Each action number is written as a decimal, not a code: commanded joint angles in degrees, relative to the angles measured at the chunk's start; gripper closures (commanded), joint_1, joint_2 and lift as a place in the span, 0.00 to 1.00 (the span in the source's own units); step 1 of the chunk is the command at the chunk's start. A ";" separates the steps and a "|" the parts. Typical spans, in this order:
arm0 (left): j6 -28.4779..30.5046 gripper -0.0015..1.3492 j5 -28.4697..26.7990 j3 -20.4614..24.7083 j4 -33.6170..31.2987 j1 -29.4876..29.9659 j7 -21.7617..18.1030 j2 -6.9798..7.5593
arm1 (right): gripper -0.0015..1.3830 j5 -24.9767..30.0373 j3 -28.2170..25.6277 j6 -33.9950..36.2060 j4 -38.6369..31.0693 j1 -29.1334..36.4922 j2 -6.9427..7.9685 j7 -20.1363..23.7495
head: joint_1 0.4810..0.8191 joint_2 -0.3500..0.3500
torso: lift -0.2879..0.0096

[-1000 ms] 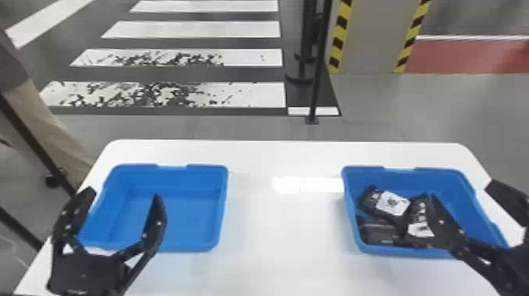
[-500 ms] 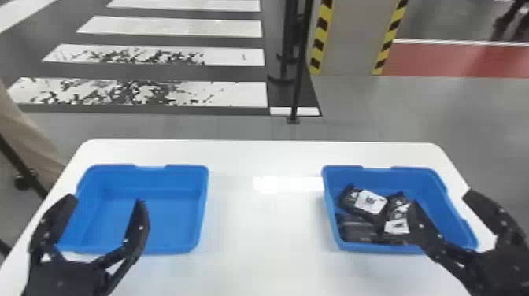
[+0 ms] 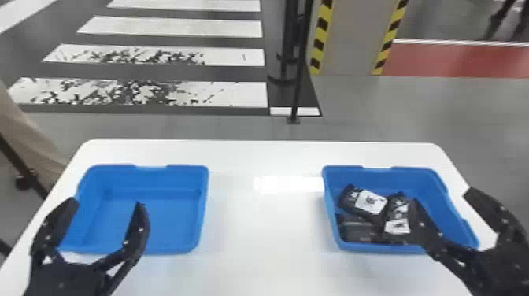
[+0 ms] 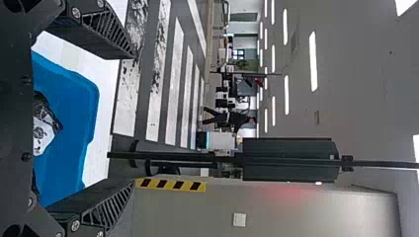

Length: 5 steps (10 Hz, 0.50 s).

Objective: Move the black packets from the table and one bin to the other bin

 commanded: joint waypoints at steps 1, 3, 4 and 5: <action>0.25 0.09 0.15 -0.03 0.00 -0.08 -0.06 -0.15 | 0.10 0.09 0.06 0.00 0.00 -0.14 0.00 0.00 | 0.63 0.44 | 0.60; 0.53 0.09 0.38 -0.03 0.00 -0.08 0.03 -0.15 | 0.10 0.32 0.06 0.00 -0.14 -0.28 -0.09 0.00 | 0.63 0.44 | 0.60; 0.53 0.09 0.38 -0.03 0.00 -0.08 0.03 -0.15 | 0.10 0.32 0.06 0.00 -0.14 -0.14 0.00 0.00 | 0.63 0.44 | 0.60; 0.53 0.09 0.38 -0.03 0.00 -0.08 0.03 -0.15 | 0.10 0.32 -0.06 0.00 -0.14 -0.14 -0.09 0.00 | 0.63 0.44 | 0.60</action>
